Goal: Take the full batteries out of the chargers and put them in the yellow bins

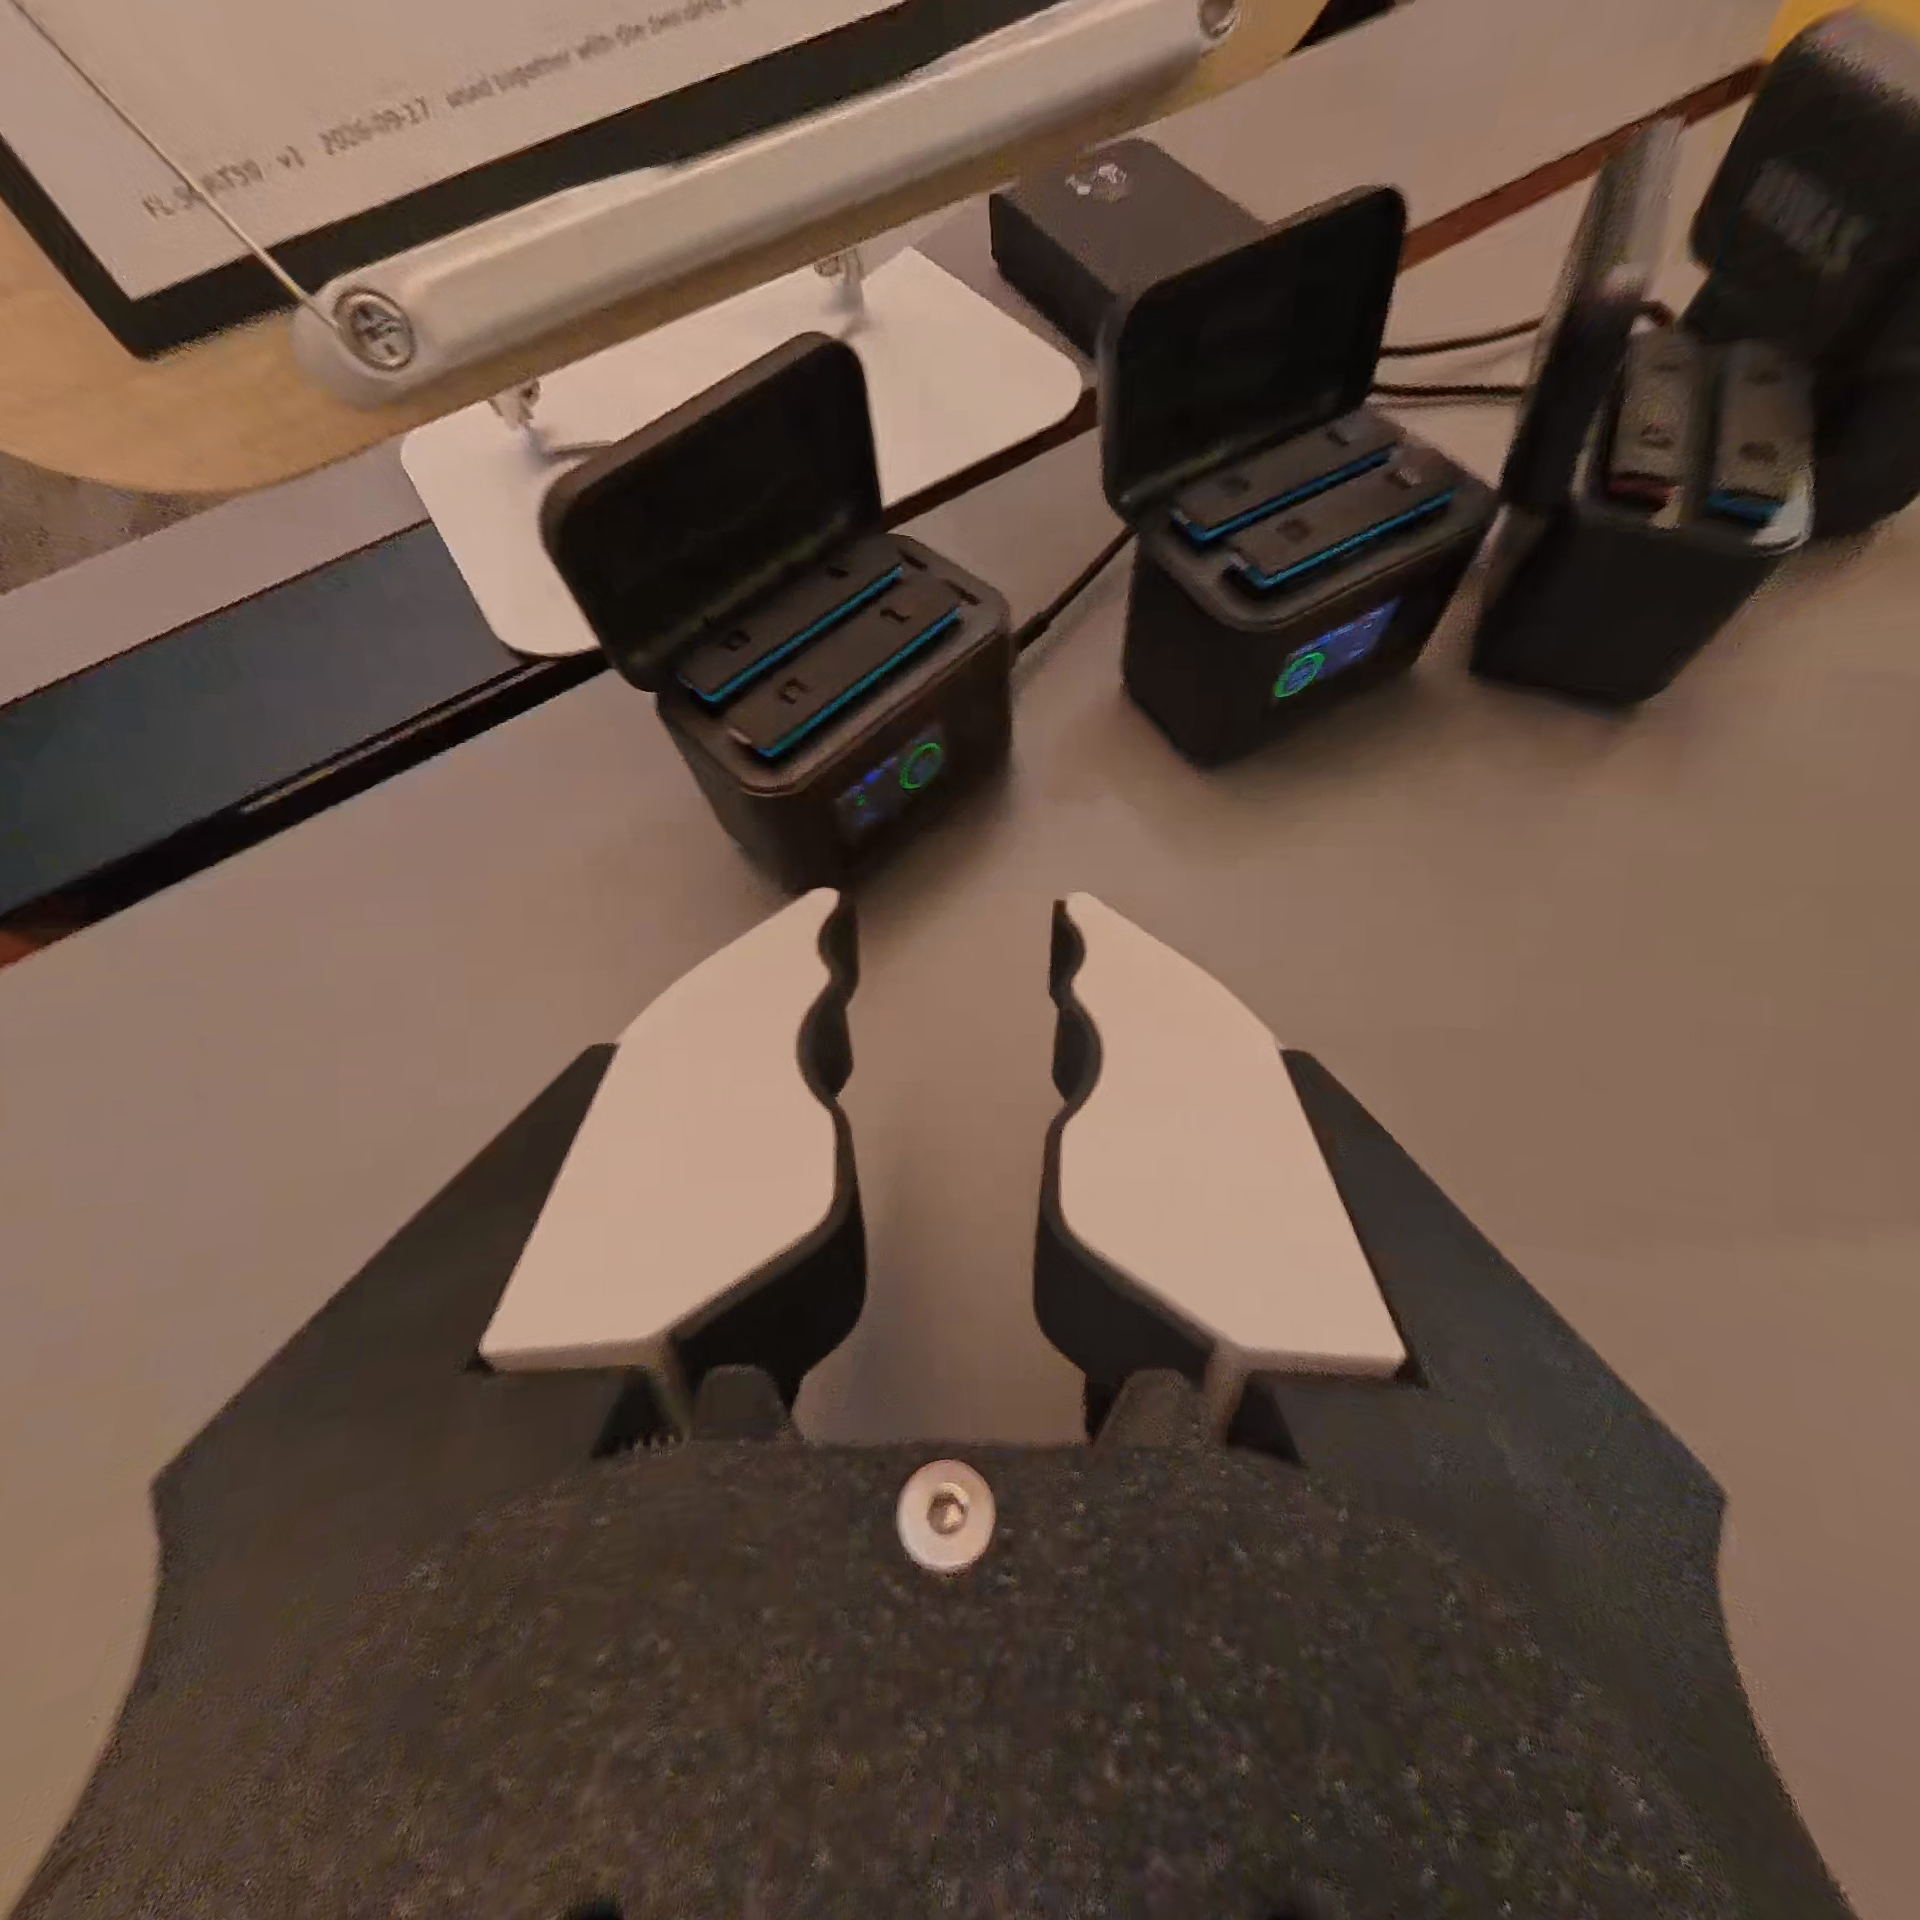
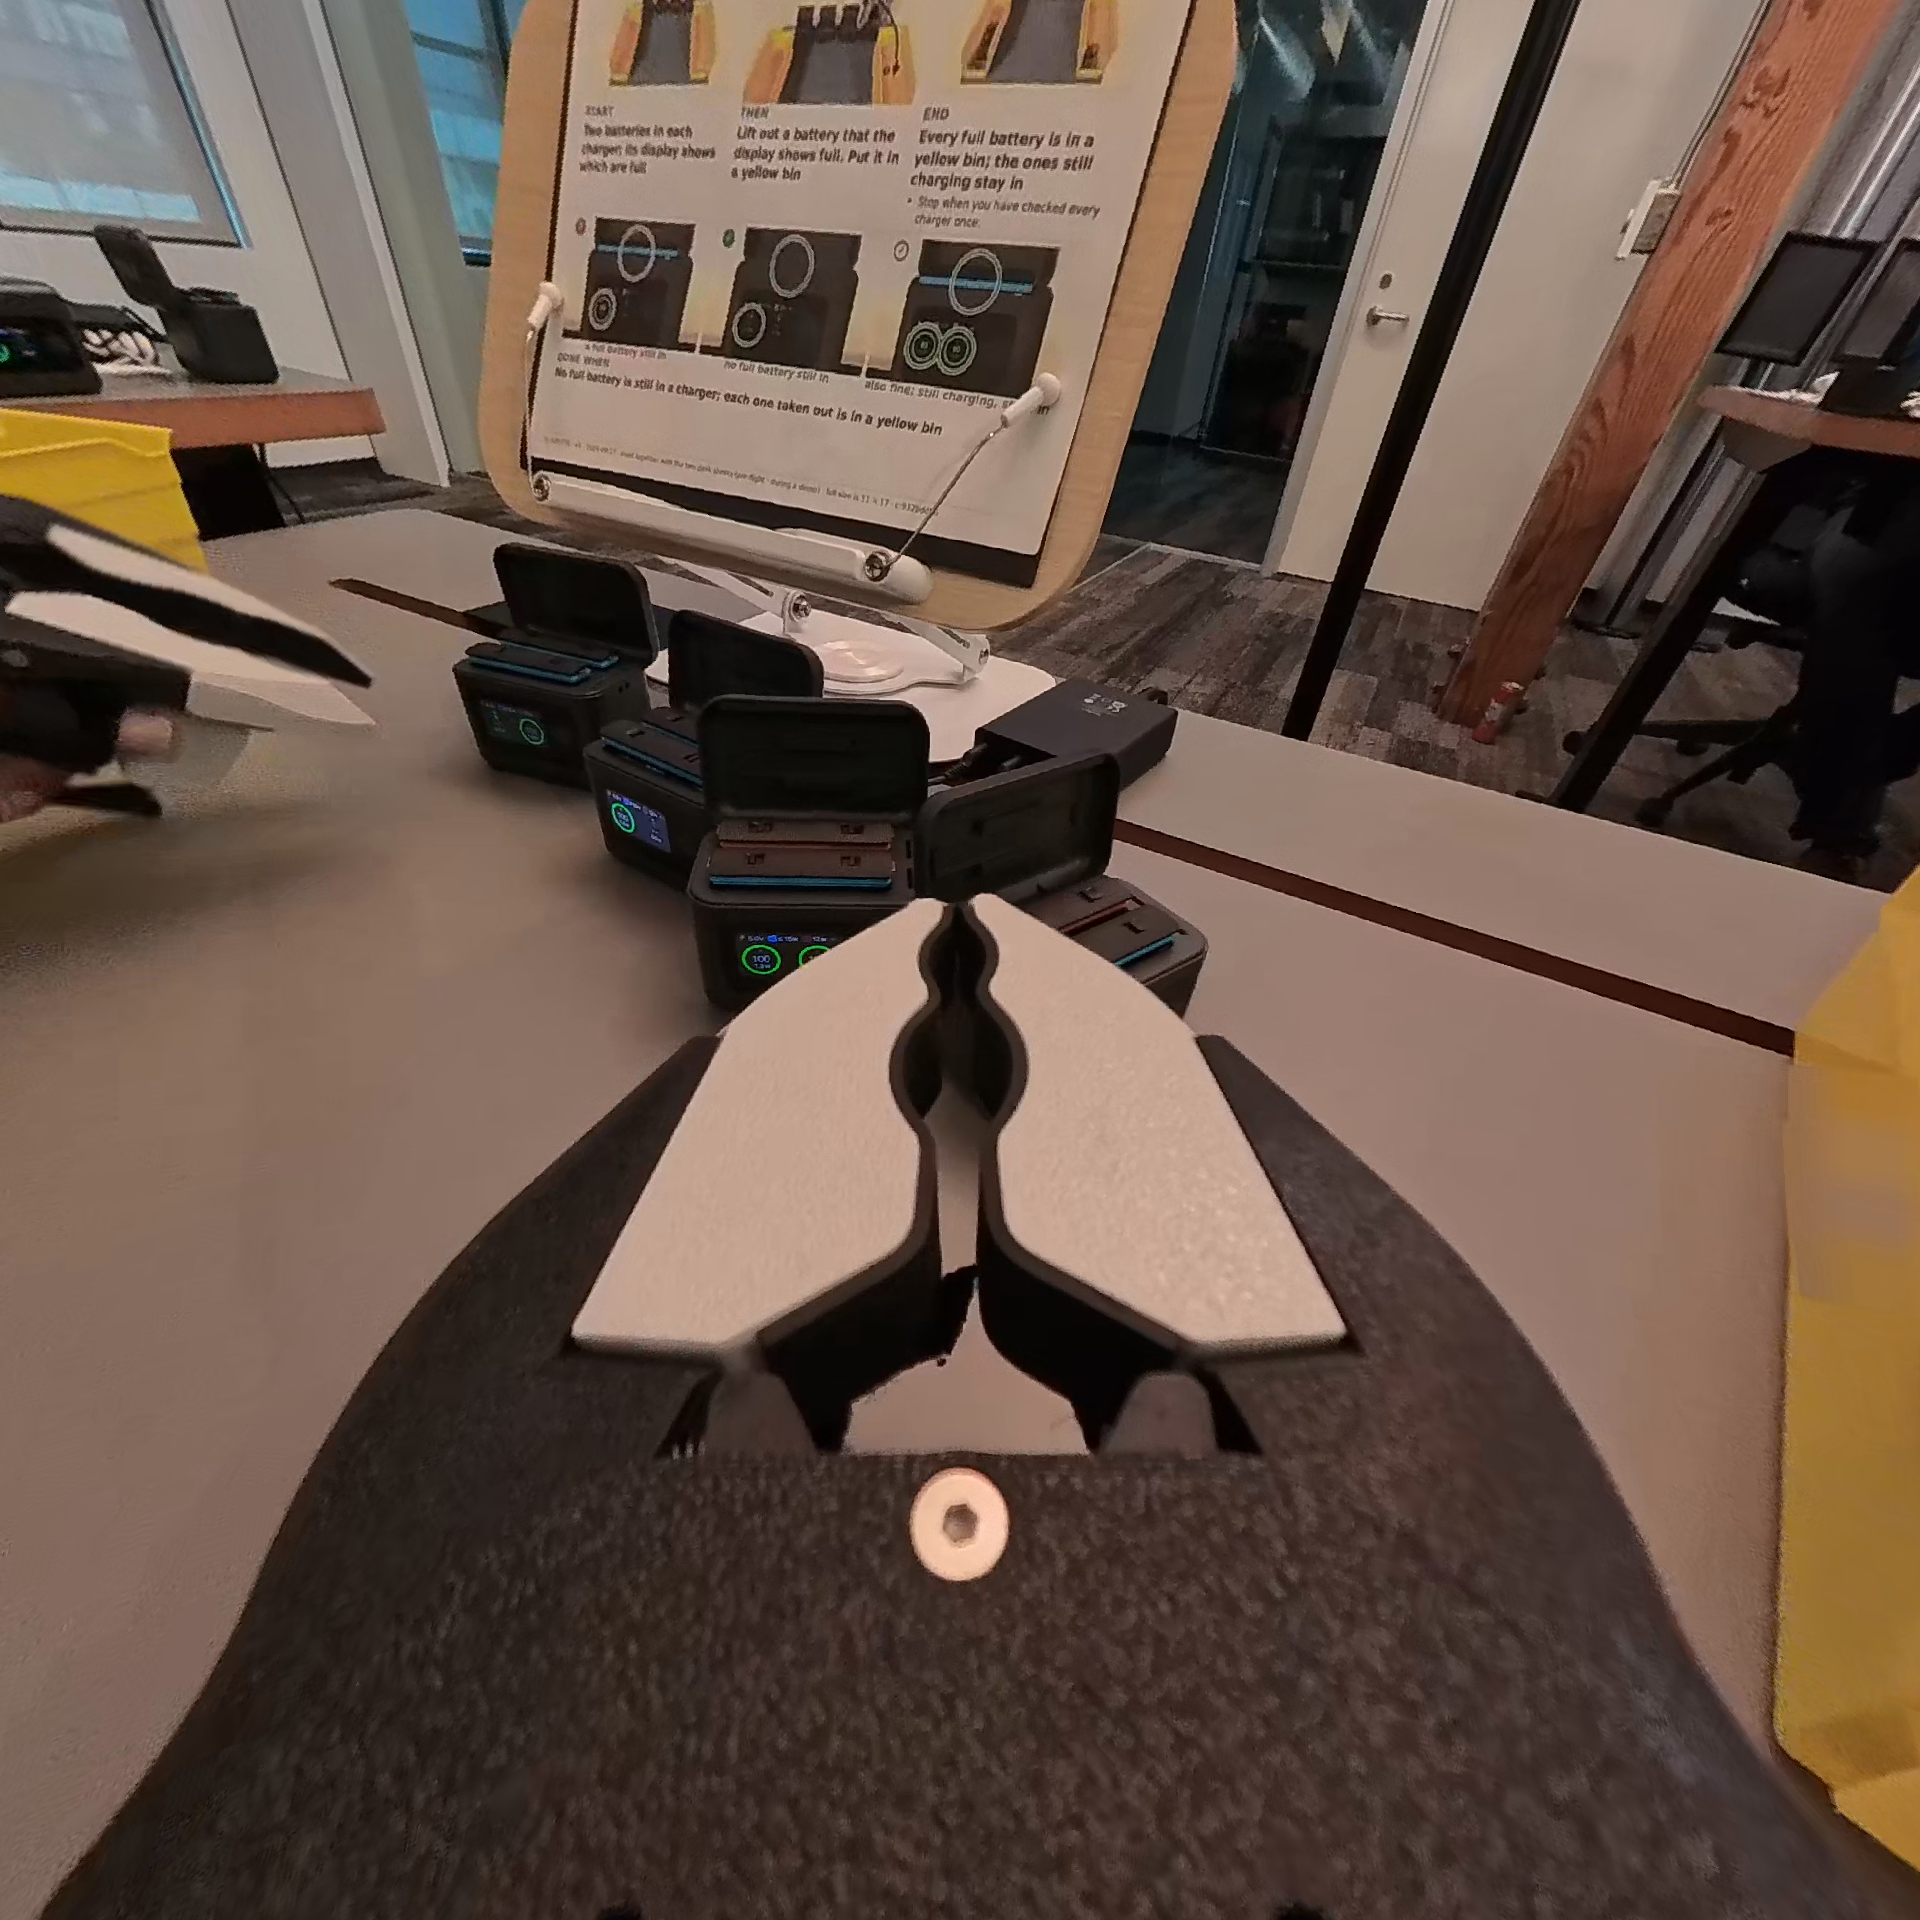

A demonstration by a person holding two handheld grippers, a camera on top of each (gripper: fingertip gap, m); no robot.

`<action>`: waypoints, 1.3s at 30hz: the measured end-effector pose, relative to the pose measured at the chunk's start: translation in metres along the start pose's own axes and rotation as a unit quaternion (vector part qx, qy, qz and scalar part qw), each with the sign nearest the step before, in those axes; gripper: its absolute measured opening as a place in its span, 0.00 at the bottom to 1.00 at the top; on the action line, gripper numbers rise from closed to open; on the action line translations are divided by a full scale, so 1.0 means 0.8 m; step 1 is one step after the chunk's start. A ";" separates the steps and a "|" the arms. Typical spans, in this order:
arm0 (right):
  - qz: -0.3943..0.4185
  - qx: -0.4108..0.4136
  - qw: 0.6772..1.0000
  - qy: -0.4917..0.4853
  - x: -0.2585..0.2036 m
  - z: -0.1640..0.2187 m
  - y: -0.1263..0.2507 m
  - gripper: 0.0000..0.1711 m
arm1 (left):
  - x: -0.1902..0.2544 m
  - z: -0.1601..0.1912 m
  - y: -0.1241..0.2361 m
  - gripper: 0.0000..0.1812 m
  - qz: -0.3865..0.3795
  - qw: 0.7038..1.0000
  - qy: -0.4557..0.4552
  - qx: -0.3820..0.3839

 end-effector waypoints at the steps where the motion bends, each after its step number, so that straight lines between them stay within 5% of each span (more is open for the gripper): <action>1: 0.001 0.001 1.000 -0.001 0.000 0.000 0.000 0.00 | 0.010 -0.001 0.003 0.16 -0.017 1.000 0.007 0.003; 6: 0.000 0.003 1.000 -0.005 0.000 -0.002 0.001 0.00 | 0.037 -0.006 -0.003 0.00 -0.086 0.995 -0.034 0.024; 15: 0.010 0.006 1.000 -0.001 0.001 -0.004 0.003 0.00 | -0.019 -0.038 -0.027 0.00 -0.210 0.976 0.009 0.061; 25: 0.010 0.006 1.000 -0.001 0.001 -0.005 0.003 0.00 | -0.015 -0.036 -0.031 0.00 -0.208 0.975 0.036 0.061; 28: 0.009 0.004 1.000 -0.003 0.002 -0.005 0.003 0.00 | -0.028 -0.048 -0.035 0.00 -0.183 0.982 0.026 0.041; 33: 0.007 0.001 1.000 -0.004 0.002 -0.004 0.003 0.00 | -0.050 -0.082 -0.050 0.08 -0.009 0.999 -0.043 -0.018; 39: 0.000 -0.002 1.000 -0.005 0.002 -0.004 0.002 0.00 | -0.059 -0.109 -0.052 0.11 0.144 0.957 -0.224 -0.119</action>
Point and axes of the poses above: each gripper's, where its closed fingertips meet, y back along the fingers, z out of its underside, x = y × z across the jaws, the point moved 9 cm from there along y, back along the fingers, and after that the axes turned 7 degrees about -y, right-handed, at the moved point
